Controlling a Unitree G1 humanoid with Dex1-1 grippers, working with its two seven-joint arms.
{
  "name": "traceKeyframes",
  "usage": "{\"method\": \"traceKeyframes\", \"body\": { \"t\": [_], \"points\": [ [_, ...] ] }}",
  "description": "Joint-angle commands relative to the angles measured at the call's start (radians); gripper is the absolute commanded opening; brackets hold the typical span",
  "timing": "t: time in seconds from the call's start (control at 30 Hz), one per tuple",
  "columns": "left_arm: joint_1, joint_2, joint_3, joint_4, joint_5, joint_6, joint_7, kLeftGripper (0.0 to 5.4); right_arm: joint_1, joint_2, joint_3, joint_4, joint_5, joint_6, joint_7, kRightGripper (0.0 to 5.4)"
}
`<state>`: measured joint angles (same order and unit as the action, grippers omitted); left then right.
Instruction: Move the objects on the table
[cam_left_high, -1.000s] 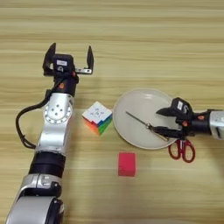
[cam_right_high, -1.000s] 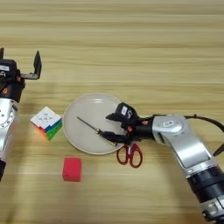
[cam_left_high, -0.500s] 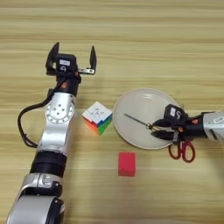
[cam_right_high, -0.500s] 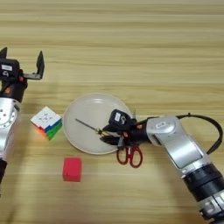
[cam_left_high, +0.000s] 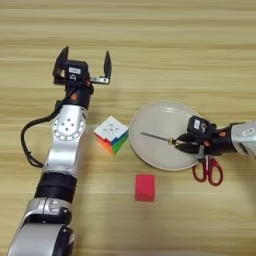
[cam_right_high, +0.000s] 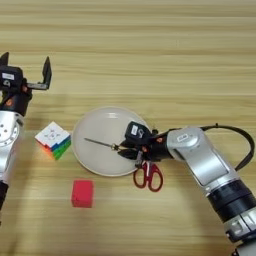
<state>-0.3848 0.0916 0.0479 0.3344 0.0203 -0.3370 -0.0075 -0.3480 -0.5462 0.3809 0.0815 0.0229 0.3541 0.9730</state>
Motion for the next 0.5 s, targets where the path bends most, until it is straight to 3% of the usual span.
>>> {"method": "traceKeyframes", "body": {
  "t": [0.03, 0.3, 0.5],
  "points": [
    [-0.016, -0.002, -0.006, -0.008, -0.001, -0.009, -0.009, 5.4, -0.016, -0.01, -0.039, -0.023, 0.015, 0.027, 0.0, 0.89],
    [-0.019, 0.008, 0.0, -0.003, -0.012, -0.016, -0.023, 5.4, -0.043, -0.019, -0.132, -0.111, 0.067, 0.041, -0.004, 0.89],
    [-0.02, 0.014, 0.004, -0.01, -0.056, -0.024, -0.083, 5.4, -0.056, -0.053, -0.173, -0.141, 0.095, 0.033, 0.022, 0.89]
  ]
}}
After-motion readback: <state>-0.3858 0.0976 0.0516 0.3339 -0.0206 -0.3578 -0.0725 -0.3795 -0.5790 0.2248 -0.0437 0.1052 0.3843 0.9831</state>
